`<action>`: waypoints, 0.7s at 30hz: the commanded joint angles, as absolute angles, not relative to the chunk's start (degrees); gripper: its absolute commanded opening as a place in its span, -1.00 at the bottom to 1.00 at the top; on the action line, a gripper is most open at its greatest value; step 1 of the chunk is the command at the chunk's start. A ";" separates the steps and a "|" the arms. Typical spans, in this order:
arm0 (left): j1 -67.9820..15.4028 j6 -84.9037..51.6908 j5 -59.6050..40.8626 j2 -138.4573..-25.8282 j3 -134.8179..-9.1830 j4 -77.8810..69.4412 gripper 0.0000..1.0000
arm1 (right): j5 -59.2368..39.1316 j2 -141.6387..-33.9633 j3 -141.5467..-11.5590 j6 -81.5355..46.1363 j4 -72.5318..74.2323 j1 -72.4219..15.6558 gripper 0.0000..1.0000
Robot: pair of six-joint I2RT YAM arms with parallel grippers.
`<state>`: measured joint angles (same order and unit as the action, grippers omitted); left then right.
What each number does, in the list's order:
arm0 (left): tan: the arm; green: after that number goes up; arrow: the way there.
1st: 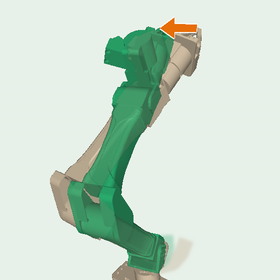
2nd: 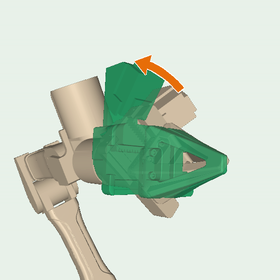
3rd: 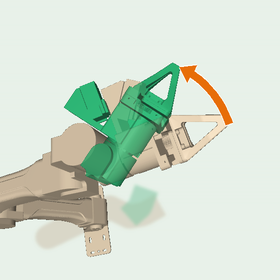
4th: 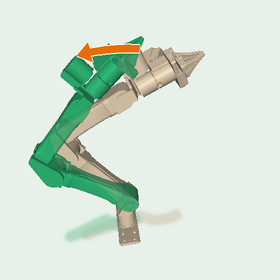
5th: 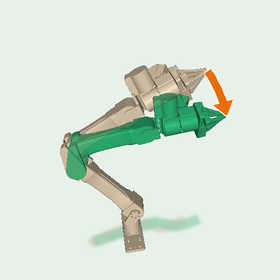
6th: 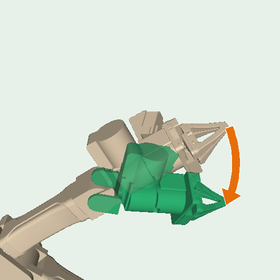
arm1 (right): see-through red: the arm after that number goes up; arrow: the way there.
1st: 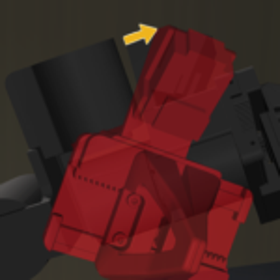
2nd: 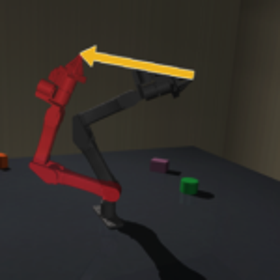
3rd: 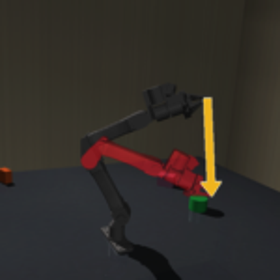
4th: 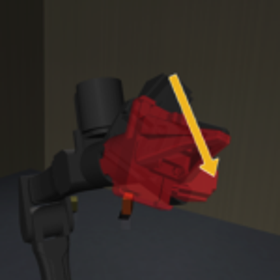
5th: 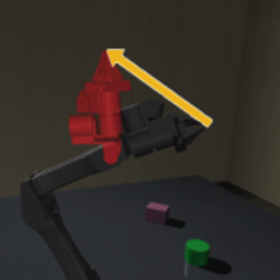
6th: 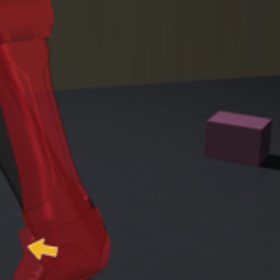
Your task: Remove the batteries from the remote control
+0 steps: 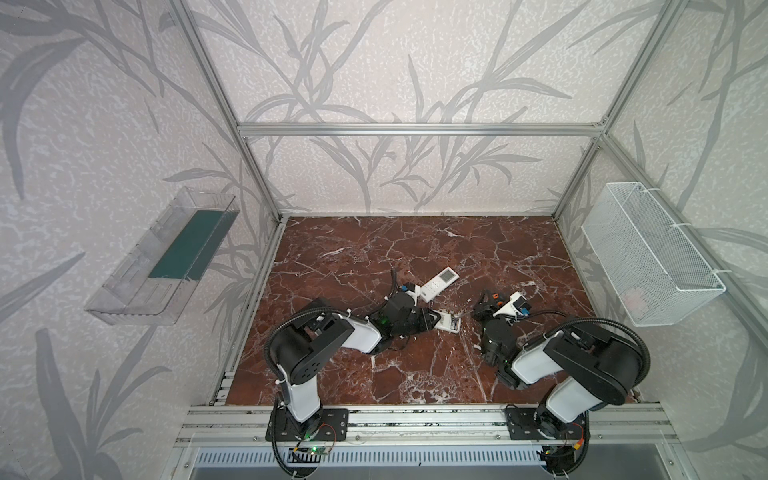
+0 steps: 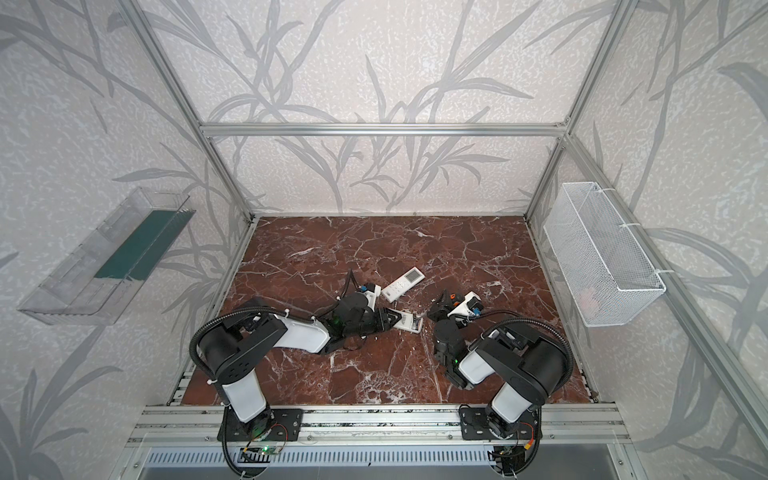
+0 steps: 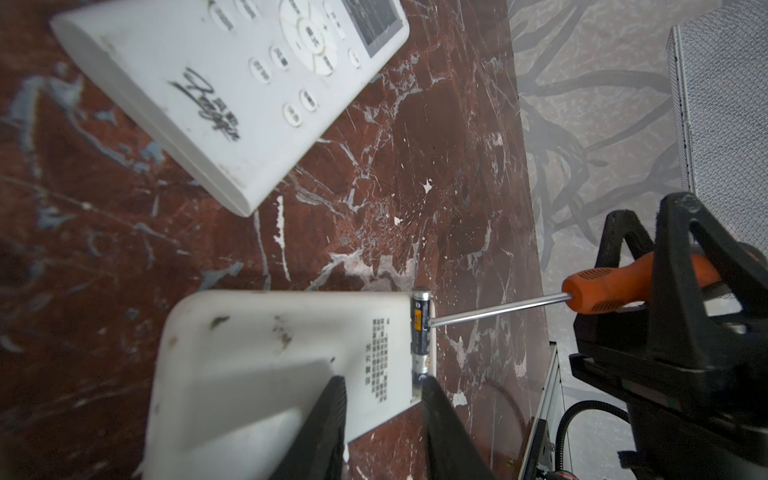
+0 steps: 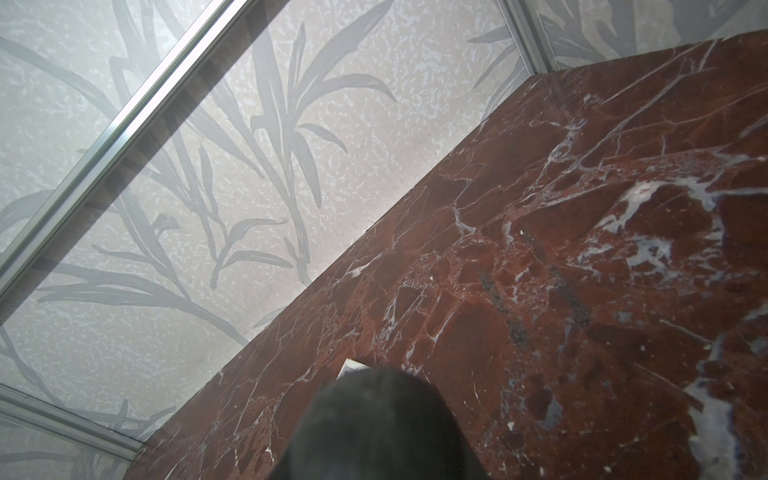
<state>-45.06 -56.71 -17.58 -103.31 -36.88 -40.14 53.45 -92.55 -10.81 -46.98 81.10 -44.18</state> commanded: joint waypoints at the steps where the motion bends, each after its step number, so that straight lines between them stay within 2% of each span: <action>1: -45.27 -57.78 -16.19 -105.62 -34.72 -35.88 -0.31 | 52.83 -92.64 -10.00 -48.30 80.68 -44.21 -1.00; 7: -45.27 -57.76 -15.91 -105.01 -34.45 -35.77 -0.32 | 52.12 -90.77 -10.45 -45.01 80.62 -44.21 -1.00; 15: -45.28 -57.32 -15.91 -104.86 -34.94 -35.14 -0.32 | 44.59 -86.43 -11.16 -38.29 80.58 -44.30 -1.00; 21: -45.32 -57.22 -16.01 -104.89 -35.00 -35.07 -0.32 | 43.38 -86.89 -11.34 -37.99 80.51 -44.30 -1.00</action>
